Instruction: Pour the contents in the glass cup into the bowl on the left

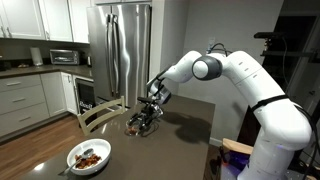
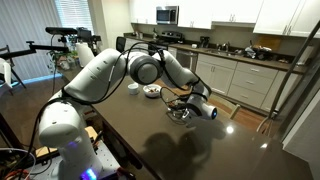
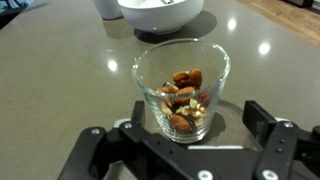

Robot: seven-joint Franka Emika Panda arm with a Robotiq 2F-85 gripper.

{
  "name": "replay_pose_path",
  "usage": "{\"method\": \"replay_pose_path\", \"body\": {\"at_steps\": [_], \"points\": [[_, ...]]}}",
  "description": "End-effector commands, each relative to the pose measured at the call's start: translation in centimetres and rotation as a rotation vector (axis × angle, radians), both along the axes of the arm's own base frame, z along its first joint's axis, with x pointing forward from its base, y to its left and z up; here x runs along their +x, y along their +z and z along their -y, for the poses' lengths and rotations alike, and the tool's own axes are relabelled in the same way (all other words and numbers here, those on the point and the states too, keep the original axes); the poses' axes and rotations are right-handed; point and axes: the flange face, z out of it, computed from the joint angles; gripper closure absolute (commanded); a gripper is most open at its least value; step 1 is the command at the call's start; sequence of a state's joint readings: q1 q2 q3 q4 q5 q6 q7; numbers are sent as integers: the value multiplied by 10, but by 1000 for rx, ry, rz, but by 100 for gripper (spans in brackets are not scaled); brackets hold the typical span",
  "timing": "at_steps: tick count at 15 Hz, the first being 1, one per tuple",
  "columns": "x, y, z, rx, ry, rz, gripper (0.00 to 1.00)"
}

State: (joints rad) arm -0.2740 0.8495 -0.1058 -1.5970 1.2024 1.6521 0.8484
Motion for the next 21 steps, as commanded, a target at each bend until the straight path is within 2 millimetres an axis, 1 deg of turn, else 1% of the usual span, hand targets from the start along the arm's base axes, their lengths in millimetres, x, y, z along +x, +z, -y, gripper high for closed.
{"method": "replay_pose_path", "body": {"at_steps": [1, 4, 8, 9, 13, 21], "points": [[1, -7, -1, 34, -29, 21, 0], [2, -13, 0, 76, -87, 23, 0], [3, -16, -1, 115, -122, 27, 0], [4, -17, -3, 87, -103, 2, 0], [4, -18, -3, 91, -108, 2, 0], [4, -13, -7, 88, -29, 27, 0]]}}
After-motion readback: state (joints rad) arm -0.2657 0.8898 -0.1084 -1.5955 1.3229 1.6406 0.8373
